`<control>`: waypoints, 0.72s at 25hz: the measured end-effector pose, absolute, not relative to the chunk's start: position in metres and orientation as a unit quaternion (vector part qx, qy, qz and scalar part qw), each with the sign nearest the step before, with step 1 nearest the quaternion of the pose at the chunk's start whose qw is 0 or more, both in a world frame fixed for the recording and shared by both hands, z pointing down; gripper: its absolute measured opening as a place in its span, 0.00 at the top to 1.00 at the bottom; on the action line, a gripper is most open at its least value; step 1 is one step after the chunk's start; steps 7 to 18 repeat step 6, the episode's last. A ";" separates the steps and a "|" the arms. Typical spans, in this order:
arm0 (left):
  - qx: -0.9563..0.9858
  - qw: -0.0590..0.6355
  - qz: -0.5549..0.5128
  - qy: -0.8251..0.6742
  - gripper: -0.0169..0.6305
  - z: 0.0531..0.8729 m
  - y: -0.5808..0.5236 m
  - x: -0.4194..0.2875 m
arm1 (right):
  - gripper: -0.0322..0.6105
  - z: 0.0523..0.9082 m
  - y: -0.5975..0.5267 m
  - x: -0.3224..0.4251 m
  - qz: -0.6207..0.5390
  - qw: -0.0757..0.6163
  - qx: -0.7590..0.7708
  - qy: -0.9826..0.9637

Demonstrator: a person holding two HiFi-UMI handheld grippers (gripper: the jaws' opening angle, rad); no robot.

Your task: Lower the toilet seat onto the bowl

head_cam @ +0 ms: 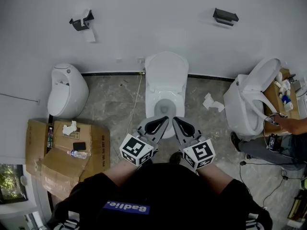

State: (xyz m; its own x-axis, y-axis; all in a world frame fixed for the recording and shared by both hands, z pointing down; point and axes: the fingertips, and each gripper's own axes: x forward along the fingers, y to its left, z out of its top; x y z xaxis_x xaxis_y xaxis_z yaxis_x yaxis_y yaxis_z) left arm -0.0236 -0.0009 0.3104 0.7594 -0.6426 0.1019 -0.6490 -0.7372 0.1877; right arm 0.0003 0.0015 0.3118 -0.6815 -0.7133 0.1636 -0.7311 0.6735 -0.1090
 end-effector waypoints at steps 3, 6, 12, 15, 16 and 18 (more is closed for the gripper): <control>0.932 0.105 0.015 -0.346 0.95 0.309 0.000 -0.025 | 0.91 0.310 0.001 -0.001 0.078 0.054 0.395 -0.914; 0.931 0.108 0.011 -0.348 0.95 0.306 0.000 -0.026 | 0.91 0.307 0.000 -0.001 0.078 0.051 0.398 -0.913; 0.931 0.108 0.011 -0.348 0.95 0.306 0.000 -0.026 | 0.91 0.307 0.000 -0.001 0.078 0.051 0.398 -0.913; 0.931 0.108 0.011 -0.348 0.95 0.306 0.000 -0.026 | 0.91 0.307 0.000 -0.001 0.078 0.051 0.398 -0.913; 0.931 0.108 0.011 -0.348 0.95 0.306 0.000 -0.026 | 0.91 0.307 0.000 -0.001 0.078 0.051 0.398 -0.913; 0.931 0.108 0.011 -0.348 0.95 0.306 0.000 -0.026 | 0.91 0.307 0.000 -0.001 0.078 0.051 0.398 -0.913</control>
